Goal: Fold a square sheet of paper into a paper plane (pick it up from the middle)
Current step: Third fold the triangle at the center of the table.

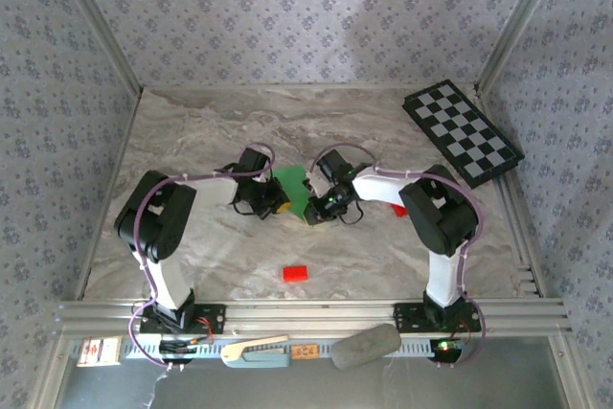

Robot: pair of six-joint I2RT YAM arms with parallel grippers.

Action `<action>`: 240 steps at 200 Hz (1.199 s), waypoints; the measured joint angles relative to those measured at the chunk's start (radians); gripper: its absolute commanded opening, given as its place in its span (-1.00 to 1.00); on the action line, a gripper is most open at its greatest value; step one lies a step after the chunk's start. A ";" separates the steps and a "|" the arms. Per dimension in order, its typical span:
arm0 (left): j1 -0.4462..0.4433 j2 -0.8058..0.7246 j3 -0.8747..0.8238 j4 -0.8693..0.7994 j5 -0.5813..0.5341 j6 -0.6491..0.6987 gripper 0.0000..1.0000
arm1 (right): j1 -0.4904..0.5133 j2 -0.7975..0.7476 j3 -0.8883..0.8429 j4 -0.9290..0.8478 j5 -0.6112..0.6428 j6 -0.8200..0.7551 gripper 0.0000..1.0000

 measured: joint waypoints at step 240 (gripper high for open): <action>0.019 0.037 0.062 -0.016 0.005 0.181 -0.82 | 0.039 0.020 0.035 0.095 0.157 0.129 -0.75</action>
